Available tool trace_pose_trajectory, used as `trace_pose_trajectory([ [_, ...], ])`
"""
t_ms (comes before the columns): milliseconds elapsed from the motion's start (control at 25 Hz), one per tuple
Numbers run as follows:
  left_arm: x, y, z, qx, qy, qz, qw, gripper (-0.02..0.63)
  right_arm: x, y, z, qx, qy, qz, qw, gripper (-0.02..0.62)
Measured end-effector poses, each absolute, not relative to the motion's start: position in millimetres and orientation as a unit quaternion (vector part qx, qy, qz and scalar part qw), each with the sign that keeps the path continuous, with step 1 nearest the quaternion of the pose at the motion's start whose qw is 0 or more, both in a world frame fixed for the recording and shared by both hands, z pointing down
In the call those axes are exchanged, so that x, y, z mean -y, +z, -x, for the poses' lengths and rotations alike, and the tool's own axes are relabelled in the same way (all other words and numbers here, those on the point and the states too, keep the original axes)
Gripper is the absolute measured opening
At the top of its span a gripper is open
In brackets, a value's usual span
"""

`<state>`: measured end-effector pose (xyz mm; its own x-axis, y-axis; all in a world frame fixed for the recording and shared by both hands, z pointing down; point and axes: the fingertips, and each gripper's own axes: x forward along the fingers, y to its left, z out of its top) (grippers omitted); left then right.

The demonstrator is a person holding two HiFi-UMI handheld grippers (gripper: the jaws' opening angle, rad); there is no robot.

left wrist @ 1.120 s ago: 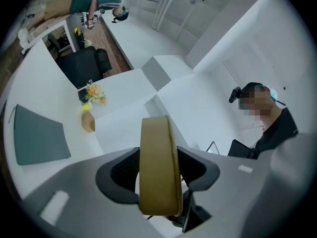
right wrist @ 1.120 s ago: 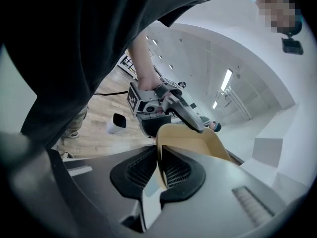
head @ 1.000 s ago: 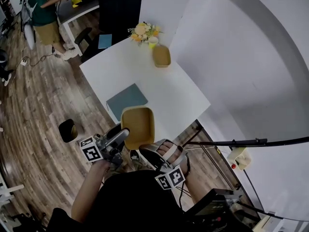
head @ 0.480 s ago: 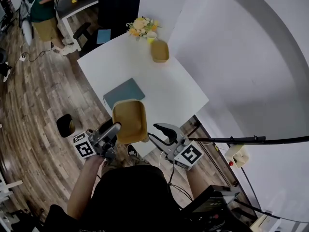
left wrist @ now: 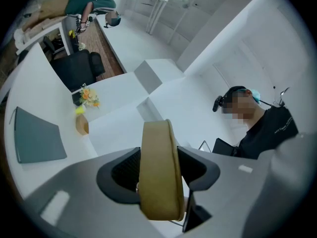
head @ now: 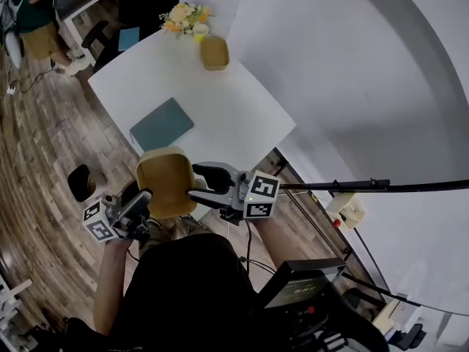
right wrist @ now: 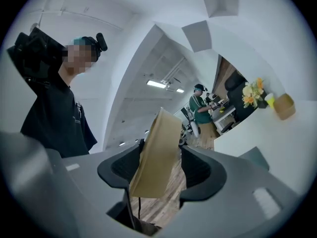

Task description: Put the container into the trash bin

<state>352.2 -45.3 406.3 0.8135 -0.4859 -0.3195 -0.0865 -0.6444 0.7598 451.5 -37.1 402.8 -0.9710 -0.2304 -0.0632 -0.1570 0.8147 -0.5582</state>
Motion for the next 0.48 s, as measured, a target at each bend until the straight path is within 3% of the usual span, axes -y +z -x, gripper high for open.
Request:
trace_pose_trajectory([
  [480, 28, 411, -334, 0.192, -0.265, -0.867, 0.375, 0.225, 30, 410, -414, -0.938, -0.342, -0.011, 0.056, 0.262],
])
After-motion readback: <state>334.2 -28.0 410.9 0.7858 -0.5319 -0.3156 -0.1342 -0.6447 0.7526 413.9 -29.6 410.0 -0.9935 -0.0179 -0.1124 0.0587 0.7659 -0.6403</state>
